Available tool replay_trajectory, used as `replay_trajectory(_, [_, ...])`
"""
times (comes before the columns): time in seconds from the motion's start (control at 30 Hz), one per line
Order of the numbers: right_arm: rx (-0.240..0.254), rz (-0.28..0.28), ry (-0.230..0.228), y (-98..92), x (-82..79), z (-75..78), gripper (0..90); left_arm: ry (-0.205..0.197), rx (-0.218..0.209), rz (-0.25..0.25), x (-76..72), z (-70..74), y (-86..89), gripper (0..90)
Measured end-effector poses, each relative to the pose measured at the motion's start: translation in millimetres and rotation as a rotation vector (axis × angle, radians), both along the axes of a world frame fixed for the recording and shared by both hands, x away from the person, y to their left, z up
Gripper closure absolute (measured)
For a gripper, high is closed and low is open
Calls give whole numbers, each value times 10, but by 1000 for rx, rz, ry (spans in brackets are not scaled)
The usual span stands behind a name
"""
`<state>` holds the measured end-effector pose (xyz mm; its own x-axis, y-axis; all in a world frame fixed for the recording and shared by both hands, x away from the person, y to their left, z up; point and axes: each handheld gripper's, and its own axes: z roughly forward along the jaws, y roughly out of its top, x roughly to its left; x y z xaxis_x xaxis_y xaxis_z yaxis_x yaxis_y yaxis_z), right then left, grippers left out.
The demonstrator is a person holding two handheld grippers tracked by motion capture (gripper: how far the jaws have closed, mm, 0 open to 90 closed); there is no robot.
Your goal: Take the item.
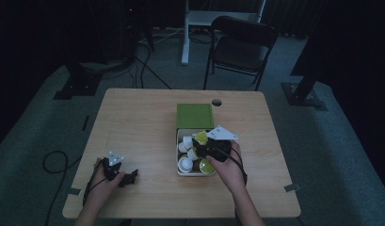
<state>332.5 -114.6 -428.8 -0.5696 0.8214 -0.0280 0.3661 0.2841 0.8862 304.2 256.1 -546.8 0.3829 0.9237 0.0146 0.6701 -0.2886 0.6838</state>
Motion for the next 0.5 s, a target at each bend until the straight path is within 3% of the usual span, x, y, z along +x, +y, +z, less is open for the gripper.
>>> replay_trajectory(0.5, [-6,-74,-24,-406,-34,6,379,0,0,0,1,1,1,1])
